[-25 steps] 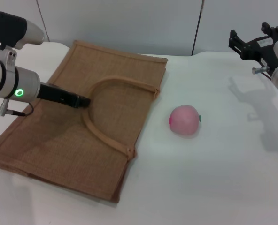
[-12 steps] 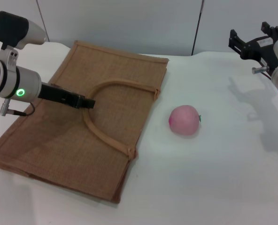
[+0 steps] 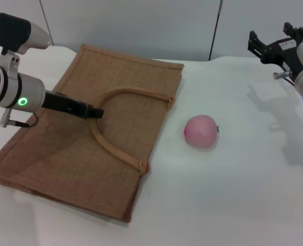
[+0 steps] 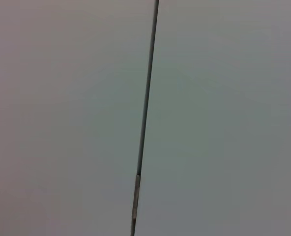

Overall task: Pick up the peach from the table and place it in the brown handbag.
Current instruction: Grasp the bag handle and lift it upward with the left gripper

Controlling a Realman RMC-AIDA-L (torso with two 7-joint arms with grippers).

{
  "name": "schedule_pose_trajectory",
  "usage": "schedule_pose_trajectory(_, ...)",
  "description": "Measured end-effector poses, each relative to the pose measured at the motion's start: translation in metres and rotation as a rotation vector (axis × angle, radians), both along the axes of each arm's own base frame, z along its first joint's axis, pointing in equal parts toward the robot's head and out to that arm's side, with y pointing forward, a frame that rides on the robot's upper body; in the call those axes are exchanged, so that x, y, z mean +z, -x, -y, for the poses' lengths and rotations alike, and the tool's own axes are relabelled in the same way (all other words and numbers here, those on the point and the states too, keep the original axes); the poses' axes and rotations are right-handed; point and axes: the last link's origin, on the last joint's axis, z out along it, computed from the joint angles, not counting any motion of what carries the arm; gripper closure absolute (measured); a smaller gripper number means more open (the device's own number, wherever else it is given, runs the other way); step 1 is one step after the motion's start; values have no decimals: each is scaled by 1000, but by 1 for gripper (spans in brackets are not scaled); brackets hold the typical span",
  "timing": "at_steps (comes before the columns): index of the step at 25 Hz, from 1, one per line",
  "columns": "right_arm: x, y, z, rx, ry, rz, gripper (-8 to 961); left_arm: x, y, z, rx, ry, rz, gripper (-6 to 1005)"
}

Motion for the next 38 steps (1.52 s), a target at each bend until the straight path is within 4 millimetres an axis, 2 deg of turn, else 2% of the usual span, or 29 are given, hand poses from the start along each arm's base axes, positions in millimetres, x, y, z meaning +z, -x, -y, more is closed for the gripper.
schedule_pose_trajectory(15, 0, 0, 0, 0, 0, 2, 57, -9, 3, 2, 16, 25, -3, 655)
schedule_pose_trajectory(26, 0, 0, 0, 0, 0, 2, 57, -8, 4, 1, 22, 15, -7, 687)
schedule_pose_trajectory(31, 0, 0, 0, 1, 0, 1, 57, -8, 2, 0, 8, 9, -22, 808)
schedule_pose_trajectory(38, 0, 1, -1, 3, 1, 0, 57, -9, 0, -1, -2, 11, -33, 837)
